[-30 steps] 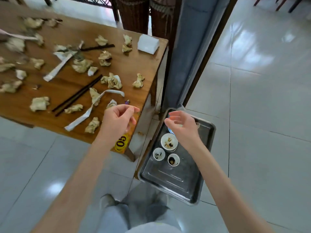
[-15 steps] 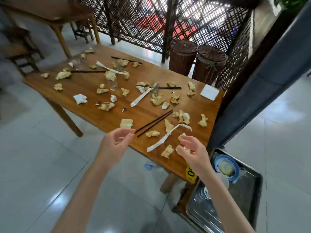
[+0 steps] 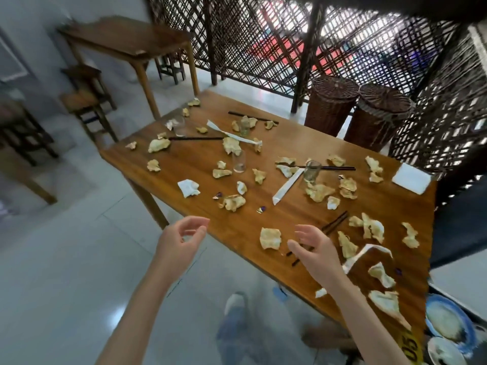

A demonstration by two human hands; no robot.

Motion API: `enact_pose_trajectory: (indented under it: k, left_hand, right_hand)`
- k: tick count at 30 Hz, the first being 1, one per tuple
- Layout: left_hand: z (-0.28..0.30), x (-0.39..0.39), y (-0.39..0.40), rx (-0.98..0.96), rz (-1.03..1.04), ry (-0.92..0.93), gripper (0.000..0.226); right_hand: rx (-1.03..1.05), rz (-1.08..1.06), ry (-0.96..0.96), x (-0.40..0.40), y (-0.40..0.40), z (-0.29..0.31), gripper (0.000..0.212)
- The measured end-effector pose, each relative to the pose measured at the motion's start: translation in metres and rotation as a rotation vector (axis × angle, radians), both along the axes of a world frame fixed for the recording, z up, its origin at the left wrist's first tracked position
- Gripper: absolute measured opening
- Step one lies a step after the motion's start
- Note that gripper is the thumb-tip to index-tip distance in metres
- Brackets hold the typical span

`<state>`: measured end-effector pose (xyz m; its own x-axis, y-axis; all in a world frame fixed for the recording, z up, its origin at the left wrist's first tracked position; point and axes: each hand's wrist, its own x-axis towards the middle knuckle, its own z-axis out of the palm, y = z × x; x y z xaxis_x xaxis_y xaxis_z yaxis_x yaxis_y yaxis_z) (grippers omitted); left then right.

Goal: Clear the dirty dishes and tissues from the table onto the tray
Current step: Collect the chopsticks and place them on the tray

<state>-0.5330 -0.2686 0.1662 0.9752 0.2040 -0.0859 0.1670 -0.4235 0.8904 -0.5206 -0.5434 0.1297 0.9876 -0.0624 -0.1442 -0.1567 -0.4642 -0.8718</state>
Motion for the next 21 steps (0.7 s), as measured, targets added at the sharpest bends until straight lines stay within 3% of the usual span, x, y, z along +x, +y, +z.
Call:
enact_pose_trajectory:
  k: [9, 12, 21]
  left_hand:
    - [0.008, 0.187, 0.086, 0.114, -0.029, -0.032, 0.009]
    - [0.01, 0.256, 0.113, 0.152, -0.025, -0.053, 0.01]
    - [-0.017, 0.396, 0.167, 0.214, -0.106, 0.009, 0.01]
  right_hand:
    - [0.065, -0.007, -0.004, 0.191, 0.099, -0.006, 0.041]
    - [0.077, 0.01, -0.022, 0.258, 0.132, -0.002, 0.035]
    - [0.049, -0.053, 0.047, 0.375, 0.192, -0.014, 0.04]
